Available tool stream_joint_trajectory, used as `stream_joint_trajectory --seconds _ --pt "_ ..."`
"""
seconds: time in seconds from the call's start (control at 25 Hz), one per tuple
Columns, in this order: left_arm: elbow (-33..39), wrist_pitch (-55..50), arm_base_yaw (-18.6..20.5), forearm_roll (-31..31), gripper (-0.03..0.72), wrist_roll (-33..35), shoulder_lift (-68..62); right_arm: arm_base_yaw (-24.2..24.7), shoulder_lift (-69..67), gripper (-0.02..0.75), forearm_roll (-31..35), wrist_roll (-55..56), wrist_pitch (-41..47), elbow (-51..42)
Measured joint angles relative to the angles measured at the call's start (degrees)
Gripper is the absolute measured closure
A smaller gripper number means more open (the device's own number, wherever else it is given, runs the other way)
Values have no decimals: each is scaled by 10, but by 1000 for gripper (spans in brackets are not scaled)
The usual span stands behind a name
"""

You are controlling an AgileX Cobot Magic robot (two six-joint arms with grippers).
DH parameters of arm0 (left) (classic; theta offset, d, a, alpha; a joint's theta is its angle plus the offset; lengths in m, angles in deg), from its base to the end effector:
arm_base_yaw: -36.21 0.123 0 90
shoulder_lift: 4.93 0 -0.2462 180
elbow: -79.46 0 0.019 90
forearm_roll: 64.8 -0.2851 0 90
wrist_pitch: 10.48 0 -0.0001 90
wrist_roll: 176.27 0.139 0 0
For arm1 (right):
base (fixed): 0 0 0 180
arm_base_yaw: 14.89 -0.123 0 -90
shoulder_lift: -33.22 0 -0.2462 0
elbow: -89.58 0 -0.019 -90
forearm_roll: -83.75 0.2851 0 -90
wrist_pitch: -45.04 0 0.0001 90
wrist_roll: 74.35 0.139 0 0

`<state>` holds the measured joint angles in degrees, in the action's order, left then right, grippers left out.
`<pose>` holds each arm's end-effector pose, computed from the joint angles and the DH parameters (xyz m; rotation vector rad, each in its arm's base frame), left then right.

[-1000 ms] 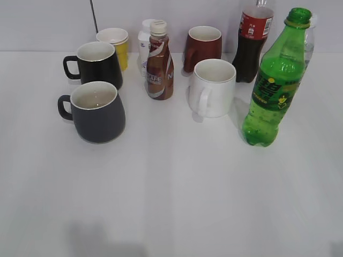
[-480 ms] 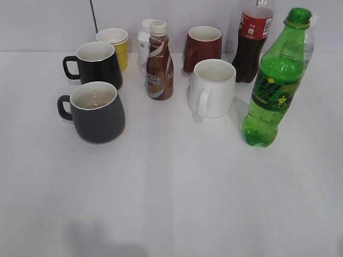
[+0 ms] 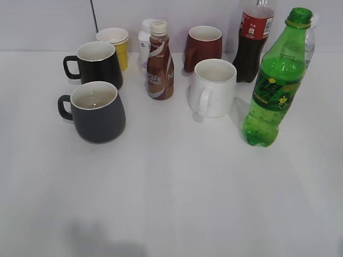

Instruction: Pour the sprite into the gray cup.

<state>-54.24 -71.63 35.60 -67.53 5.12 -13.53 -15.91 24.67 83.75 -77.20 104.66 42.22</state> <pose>0.1037 0.0047 0.2783 0.0322 2.0249 0.0654 0.1074 0.0019 0.2751 -0.0681 2.0153 -0.0203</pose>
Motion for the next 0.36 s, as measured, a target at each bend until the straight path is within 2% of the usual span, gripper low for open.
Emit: stream_joint_trajectory --seconds 0.36 --pt "0 0 0 0 380 0 0 0 0 146 0 0 0 0"
